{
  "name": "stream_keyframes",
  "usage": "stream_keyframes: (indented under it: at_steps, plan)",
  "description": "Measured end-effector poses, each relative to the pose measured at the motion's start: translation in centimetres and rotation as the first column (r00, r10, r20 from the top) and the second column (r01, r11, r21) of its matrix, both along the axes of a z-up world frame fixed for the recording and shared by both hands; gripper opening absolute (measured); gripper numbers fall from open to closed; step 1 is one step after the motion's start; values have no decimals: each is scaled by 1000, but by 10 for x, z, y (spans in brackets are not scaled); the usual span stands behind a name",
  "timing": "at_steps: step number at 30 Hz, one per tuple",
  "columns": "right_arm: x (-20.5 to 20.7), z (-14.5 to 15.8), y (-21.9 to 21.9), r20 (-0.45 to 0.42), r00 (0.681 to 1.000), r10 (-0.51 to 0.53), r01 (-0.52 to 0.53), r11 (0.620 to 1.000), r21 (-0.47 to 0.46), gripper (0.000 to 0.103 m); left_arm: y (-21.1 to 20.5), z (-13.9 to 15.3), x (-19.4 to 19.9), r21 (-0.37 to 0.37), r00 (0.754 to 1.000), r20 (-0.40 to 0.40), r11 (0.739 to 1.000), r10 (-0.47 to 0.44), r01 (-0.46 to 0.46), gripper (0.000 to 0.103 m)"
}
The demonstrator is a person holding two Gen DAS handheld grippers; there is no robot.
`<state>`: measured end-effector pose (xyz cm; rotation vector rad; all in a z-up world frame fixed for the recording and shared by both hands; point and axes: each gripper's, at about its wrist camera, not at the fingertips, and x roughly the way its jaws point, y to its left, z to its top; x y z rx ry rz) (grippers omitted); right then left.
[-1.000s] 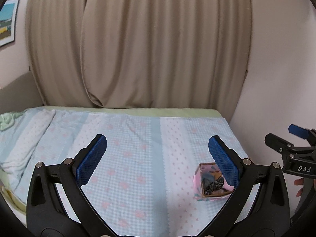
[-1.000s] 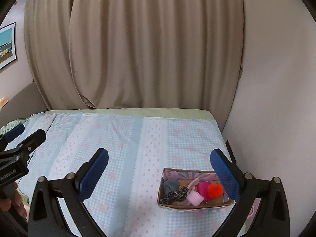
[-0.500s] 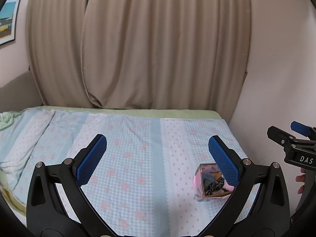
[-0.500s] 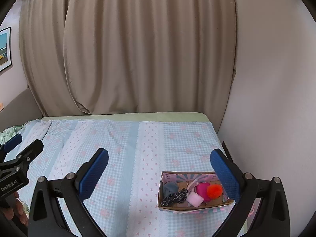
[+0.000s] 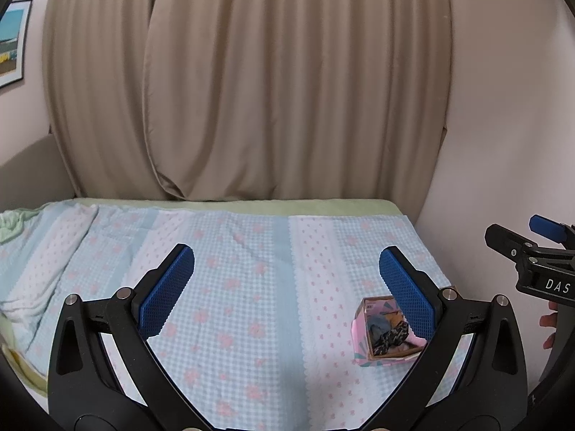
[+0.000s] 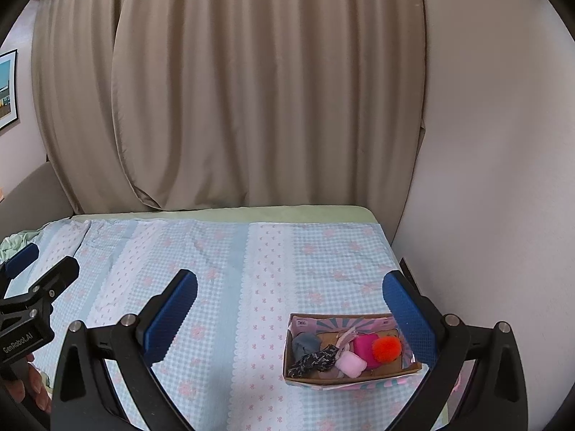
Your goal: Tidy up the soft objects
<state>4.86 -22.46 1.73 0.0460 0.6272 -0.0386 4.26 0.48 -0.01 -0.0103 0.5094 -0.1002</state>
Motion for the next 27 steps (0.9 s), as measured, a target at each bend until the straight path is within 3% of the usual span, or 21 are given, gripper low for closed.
stream_keyframes:
  at_steps: [27]
  plan:
    - [0,2,-5,9,1000,-6,6,1000,-3,103,-3,-3,-3,15,1000,13,1000,-6,6,103]
